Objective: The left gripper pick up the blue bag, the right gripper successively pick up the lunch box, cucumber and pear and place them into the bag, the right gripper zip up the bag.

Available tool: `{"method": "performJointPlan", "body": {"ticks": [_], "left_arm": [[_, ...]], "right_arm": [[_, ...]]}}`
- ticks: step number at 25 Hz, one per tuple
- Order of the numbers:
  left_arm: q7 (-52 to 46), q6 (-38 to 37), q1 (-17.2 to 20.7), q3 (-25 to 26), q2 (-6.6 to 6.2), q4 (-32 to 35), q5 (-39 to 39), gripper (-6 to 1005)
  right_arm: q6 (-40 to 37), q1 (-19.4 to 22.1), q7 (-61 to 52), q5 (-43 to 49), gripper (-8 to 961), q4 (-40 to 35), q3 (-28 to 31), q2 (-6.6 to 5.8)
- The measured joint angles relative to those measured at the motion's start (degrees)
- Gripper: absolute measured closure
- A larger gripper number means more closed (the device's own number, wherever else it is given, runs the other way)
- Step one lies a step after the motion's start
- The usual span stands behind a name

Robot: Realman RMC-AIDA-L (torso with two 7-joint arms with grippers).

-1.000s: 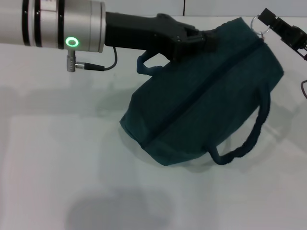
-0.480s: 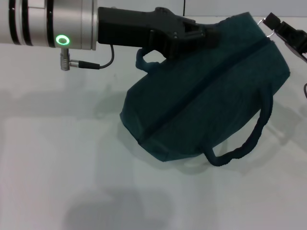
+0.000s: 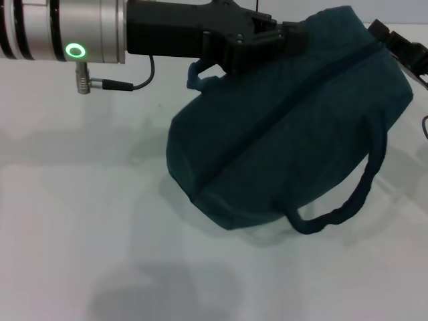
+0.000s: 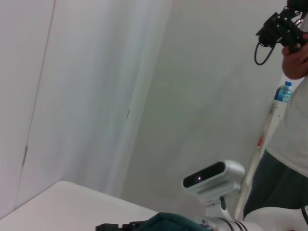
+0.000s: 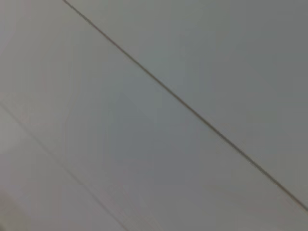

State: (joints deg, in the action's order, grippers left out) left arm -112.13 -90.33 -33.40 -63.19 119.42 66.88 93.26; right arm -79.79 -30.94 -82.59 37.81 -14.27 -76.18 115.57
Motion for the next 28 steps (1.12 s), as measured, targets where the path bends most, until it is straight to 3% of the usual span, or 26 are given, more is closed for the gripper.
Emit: {"method": "performJointPlan", "body": {"ticks": [11,17,22,28], "left_arm": [[0.6,3.2,-0.2,-0.2,0.11,-0.3,0.4,944],[0.6,3.7,-0.2,-0.4,0.11,-0.3,0.5,943],[0.6,5.1,-0.4,-0.4,0.11,-0.6,0.8,940],[0.7,7.9,-0.9,-0.5,0.11,-3.0,1.3,937]], "right_arm": [[-2.6,0.3,1.2,0.1,836,-0.5,-0.1,0.11],[-3.3,0.3,1.2,0.1,712,-0.2,0.1,0.0],[-3.4,0.4,0.9,-0.1,553,0.0,0.3,-0.01],[-4.3,2.5,1.4,-0.2,435,-0.6,3.8,-0.14]]}}
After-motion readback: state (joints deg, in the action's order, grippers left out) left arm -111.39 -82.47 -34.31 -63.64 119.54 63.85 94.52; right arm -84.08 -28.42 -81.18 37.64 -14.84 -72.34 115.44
